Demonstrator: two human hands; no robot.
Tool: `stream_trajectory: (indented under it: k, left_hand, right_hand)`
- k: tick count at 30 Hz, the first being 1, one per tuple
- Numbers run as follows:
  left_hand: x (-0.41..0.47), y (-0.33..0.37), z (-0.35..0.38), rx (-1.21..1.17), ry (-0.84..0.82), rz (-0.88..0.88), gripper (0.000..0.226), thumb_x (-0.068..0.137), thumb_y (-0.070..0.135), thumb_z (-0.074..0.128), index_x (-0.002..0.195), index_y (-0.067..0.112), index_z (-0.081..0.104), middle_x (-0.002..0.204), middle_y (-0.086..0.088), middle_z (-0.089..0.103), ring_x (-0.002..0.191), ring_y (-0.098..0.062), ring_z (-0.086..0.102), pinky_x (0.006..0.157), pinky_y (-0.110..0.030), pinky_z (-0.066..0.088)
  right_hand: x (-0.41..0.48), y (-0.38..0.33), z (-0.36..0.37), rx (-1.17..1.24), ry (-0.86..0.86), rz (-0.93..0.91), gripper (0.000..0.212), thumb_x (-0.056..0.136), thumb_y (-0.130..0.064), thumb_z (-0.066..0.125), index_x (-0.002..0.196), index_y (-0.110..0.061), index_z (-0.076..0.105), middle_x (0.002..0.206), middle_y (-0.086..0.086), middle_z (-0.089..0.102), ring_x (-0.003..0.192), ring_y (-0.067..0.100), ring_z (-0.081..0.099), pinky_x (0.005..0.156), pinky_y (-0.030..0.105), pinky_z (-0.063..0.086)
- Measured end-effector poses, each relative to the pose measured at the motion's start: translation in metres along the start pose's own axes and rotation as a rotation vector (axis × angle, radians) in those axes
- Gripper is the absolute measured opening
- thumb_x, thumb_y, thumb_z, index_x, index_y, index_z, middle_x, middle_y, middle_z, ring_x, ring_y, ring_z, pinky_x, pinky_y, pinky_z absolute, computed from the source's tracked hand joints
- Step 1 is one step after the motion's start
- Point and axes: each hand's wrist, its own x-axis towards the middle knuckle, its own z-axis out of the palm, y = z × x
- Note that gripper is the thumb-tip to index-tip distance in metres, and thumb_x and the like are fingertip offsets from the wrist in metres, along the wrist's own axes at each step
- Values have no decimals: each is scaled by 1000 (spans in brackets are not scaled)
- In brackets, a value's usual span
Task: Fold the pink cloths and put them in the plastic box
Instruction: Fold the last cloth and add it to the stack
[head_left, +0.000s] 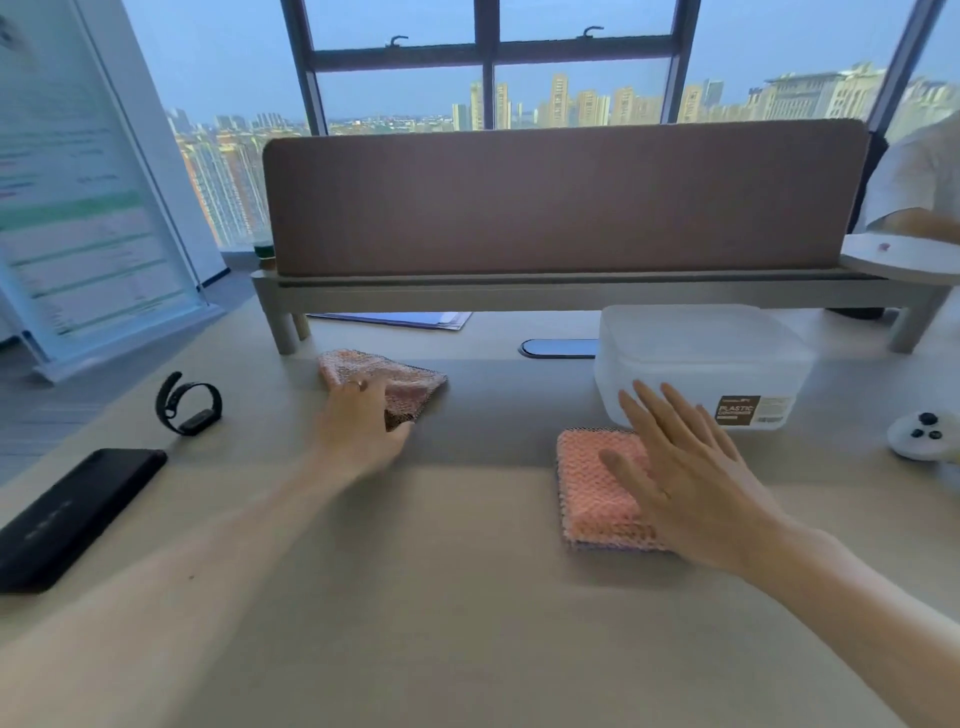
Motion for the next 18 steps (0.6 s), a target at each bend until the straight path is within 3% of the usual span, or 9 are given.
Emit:
stream_trajectory:
  k: [2,3,6,8,11,13,14,16,18]
  left_hand:
    - [3,-17,0,4,-43,-7,21,91,35,69,92,16,59,108,-11,69,110,-33,62,75,-33,42]
    - [4,-19,0,-41,1,22,19,92,30,68,85,16,58,99,-8,71,100,-30,65,70,-31,38]
    - [8,-13,-15,-412,134,66,17,93,24,68,80,13,68,79,2,71,77,-19,67,67,-30,45]
    - [14,-10,-28,-438,148,172,19,91,27,69,76,16,70,69,7,68,67,-15,63,69,-31,49]
    - [15,-21,-35,-206,68,331,23,78,48,66,83,26,66,74,14,64,73,-15,60,74,-36,55]
    - [6,-38,-30,-98,-84,281,39,70,53,69,95,23,66,85,9,67,82,-18,63,77,-36,55]
    - [1,-46,-22,-70,-145,264,34,71,45,74,93,21,67,85,6,68,83,-20,64,77,-35,54]
    - [-8,-56,-8,-82,-109,275,8,77,22,74,79,20,67,78,6,67,82,-24,67,75,-36,54]
    - [-16,-58,-4,-109,-17,266,12,83,12,70,76,19,64,75,7,65,80,-25,66,73,-39,54]
  right_hand:
    - [12,-18,-5,1,20,-37,89,87,-75,-5,163,-29,1,171,-8,-10,155,11,-18,126,35,-10]
    - [18,-29,-7,14,19,-61,85,89,-73,0,162,-29,7,171,-7,-5,156,12,-15,126,34,-9]
    - [40,-64,-11,63,20,-160,73,96,-67,21,159,-30,23,170,-6,13,157,13,-1,126,34,2]
    - [57,-90,-16,159,42,-214,66,99,-60,40,157,-29,31,166,-7,25,155,14,14,124,33,11]
    - [75,-130,-27,329,90,-265,62,98,-50,56,152,-23,41,157,-5,43,147,14,33,119,31,22]
    - [80,-147,-28,278,53,-303,61,97,-46,60,150,-21,44,154,-2,47,144,17,37,118,33,27]
    - [81,-150,-25,236,7,-304,60,96,-44,62,149,-22,45,153,-2,48,143,18,38,118,35,27]
    - [76,-152,-17,200,-82,-285,57,95,-42,64,147,-24,47,151,-2,49,143,18,40,118,35,28]
    - [70,-148,-8,218,-95,-271,57,93,-42,66,145,-25,50,150,-4,51,142,17,41,118,33,30]
